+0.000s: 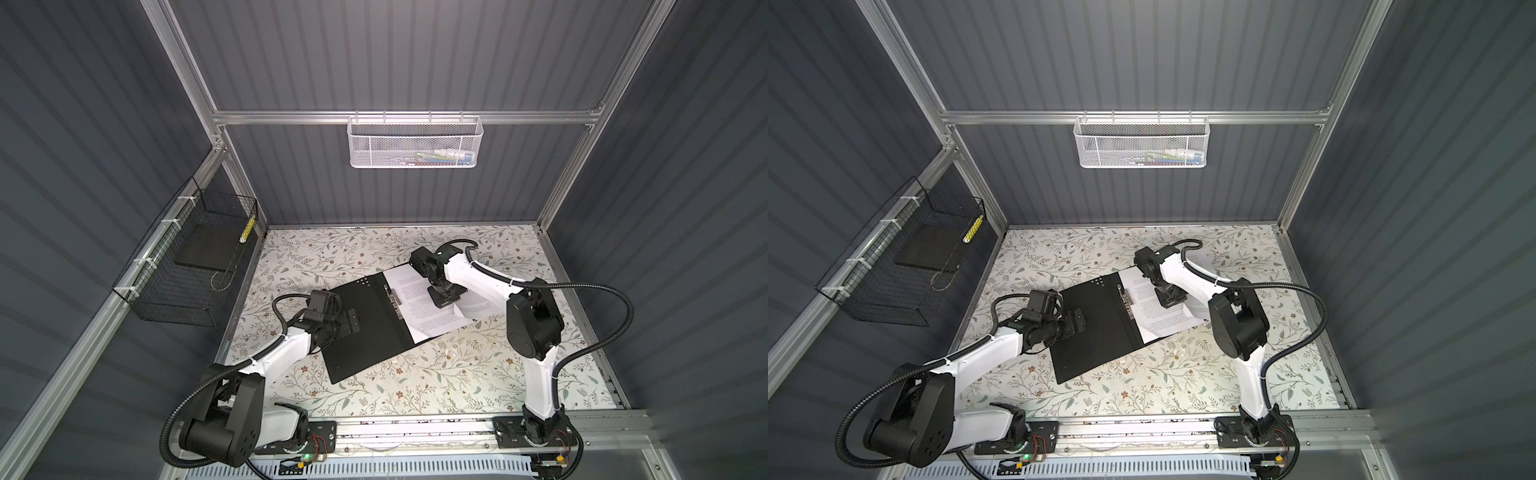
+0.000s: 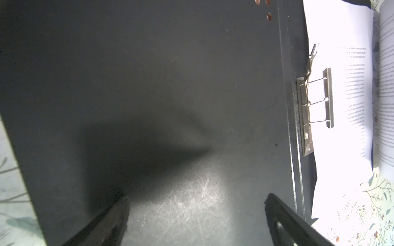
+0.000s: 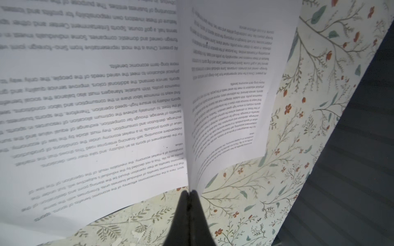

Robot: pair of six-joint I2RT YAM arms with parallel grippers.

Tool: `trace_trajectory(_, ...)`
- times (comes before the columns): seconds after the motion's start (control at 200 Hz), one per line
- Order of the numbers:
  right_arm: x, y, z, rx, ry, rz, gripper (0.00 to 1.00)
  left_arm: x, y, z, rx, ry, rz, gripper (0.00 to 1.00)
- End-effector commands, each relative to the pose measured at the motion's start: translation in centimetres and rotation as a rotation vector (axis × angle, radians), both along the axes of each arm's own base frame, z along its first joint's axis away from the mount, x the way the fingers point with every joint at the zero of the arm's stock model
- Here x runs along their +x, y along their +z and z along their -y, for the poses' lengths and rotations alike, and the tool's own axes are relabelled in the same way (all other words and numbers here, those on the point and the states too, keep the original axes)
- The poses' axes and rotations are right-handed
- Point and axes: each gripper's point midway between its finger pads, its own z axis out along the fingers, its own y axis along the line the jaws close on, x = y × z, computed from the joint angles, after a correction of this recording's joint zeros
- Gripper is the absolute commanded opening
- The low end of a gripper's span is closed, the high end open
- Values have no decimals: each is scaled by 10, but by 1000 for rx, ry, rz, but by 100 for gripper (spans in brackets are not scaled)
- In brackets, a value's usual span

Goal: Put the files into the folder

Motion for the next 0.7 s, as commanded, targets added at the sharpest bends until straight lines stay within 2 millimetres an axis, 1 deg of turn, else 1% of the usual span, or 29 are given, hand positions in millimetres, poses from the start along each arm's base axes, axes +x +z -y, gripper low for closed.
trace_trajectory(0.0,-8,-10,-25,49,24,-28,0,-4,-1,-5,7,17,-12,100)
trace_trajectory(0.16,-15,-19,-53,86,60,-44,0,-4,-4,-4,4,16,-18,100)
trace_trajectory(0.36,-21,-30,-78,107,108,-69,0,-5,-4,-5,7,19,-19,100)
trace_trajectory(0.45,-24,-33,-85,111,118,-79,0,-6,-4,-6,9,20,-19,100)
trace_trajectory(0.695,-34,-40,-93,121,132,-105,0,-6,-4,-6,9,20,-20,100)
